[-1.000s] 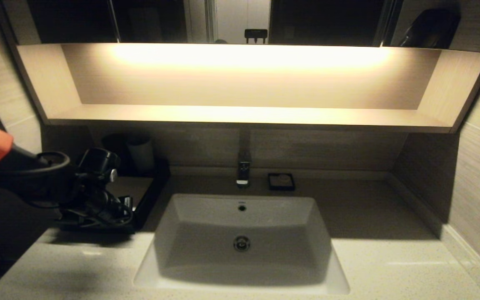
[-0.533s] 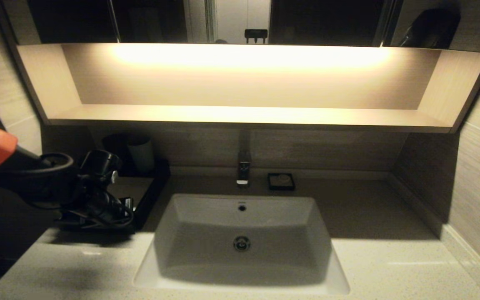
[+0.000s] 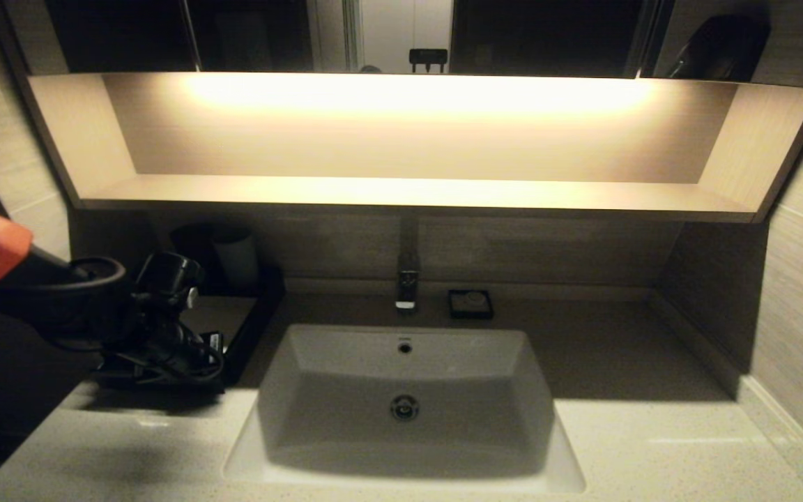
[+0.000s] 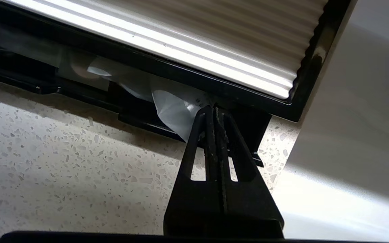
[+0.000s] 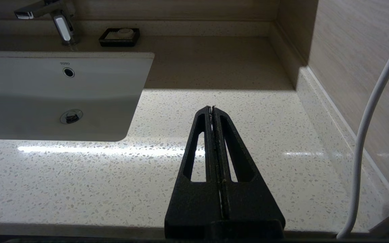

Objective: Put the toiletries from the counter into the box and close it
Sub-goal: Close the drawer

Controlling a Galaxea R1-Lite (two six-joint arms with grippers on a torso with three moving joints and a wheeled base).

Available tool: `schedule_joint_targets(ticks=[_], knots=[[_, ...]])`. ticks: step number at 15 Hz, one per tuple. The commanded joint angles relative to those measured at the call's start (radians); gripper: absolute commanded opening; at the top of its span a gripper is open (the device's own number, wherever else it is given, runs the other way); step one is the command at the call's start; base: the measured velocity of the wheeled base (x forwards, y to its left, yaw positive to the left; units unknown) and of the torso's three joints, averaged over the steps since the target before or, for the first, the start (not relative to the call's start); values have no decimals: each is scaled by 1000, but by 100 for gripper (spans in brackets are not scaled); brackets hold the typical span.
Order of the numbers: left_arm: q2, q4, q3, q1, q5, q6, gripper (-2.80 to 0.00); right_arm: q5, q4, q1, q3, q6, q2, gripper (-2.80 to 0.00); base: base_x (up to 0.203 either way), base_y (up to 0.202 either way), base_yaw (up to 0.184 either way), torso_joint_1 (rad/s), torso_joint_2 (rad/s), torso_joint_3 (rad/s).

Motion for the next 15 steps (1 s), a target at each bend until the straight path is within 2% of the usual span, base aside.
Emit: schedule_joint_targets(ticks=[1, 7, 15], knots=[[5, 1, -4, 0, 1, -1, -280, 0, 0, 0, 0, 0, 0, -280, 0, 0, 0, 0, 0, 0], [-21, 1, -6, 1, 0, -6, -280, 0, 0, 0, 0, 0, 0, -280, 0, 0, 0, 0, 0, 0], [-135, 17, 15, 22, 1, -10, -280, 0, 0, 0, 0, 0, 0, -280, 0, 0, 0, 0, 0, 0]])
